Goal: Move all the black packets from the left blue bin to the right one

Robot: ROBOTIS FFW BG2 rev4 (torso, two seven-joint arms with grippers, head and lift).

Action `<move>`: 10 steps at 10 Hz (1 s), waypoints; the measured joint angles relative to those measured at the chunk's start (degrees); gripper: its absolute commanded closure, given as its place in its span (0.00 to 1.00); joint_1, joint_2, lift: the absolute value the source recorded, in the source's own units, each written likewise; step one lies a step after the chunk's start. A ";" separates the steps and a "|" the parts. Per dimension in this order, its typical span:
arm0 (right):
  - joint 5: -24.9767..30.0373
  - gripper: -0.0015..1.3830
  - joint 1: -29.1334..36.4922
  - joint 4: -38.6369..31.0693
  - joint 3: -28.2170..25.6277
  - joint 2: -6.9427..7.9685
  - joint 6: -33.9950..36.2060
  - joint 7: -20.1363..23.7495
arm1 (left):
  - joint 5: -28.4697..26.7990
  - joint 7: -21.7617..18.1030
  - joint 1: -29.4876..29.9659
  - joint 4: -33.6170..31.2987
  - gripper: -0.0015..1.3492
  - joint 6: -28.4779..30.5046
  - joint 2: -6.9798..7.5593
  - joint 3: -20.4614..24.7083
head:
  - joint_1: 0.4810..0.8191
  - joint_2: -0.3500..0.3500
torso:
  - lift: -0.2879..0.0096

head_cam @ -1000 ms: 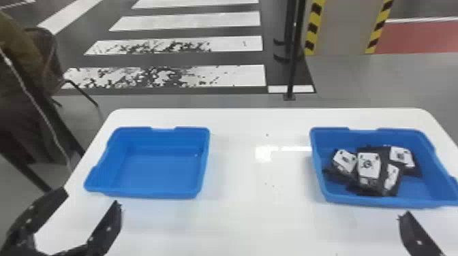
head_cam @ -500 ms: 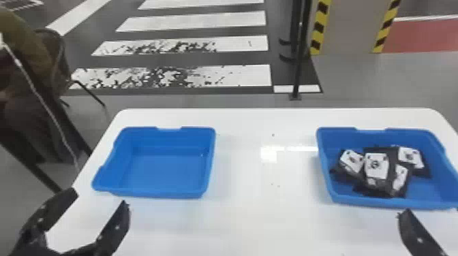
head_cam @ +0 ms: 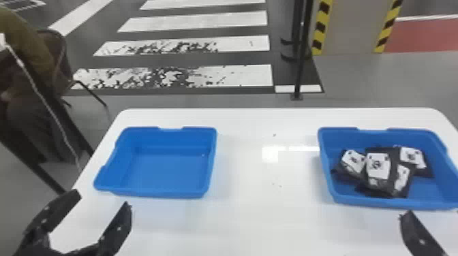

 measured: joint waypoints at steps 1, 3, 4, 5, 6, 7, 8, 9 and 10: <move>-0.34 0.09 0.04 0.15 0.00 0.00 0.00 0.00 | 0.08 -0.01 0.07 0.00 0.11 0.02 0.00 0.05 | 0.63 0.68 | 0.50; -0.55 0.09 0.12 0.23 0.00 -0.05 -0.02 0.00 | 0.12 0.01 0.21 0.00 0.11 0.05 0.00 0.25 | 0.63 0.69 | 0.50; -0.56 0.09 0.17 0.23 0.00 -0.08 -0.03 0.00 | 0.17 0.01 0.24 0.00 0.11 0.18 0.00 0.32 | 0.63 0.69 | 0.50; -0.62 0.09 0.19 0.24 0.03 -0.08 0.00 0.00 | 0.23 0.02 0.31 0.00 0.11 0.28 0.00 0.35 | 0.63 0.69 | 0.50; -0.75 0.09 0.20 0.32 0.05 -0.09 0.02 0.00 | 0.31 0.02 0.37 0.00 0.11 0.35 0.00 0.36 | 0.63 0.69 | 0.50; -0.86 0.09 0.20 0.36 0.06 -0.09 0.02 0.00 | 0.34 0.03 0.38 0.00 0.11 0.45 0.00 0.36 | 0.63 0.69 | 0.50; -0.97 0.09 0.24 0.41 0.10 -0.09 0.02 0.00 | 0.38 0.00 0.39 0.01 0.11 0.67 0.00 0.36 | 0.63 0.69 | 0.50; -1.06 0.09 0.27 0.47 0.11 -0.09 0.01 0.00 | 0.62 0.02 0.47 0.17 0.11 0.92 0.00 0.36 | 0.63 0.69 | 0.50; -1.11 0.09 0.32 0.51 0.11 -0.09 0.01 0.00 | 0.76 0.03 0.51 0.25 0.11 0.99 0.00 0.36 | 0.63 0.69 | 0.50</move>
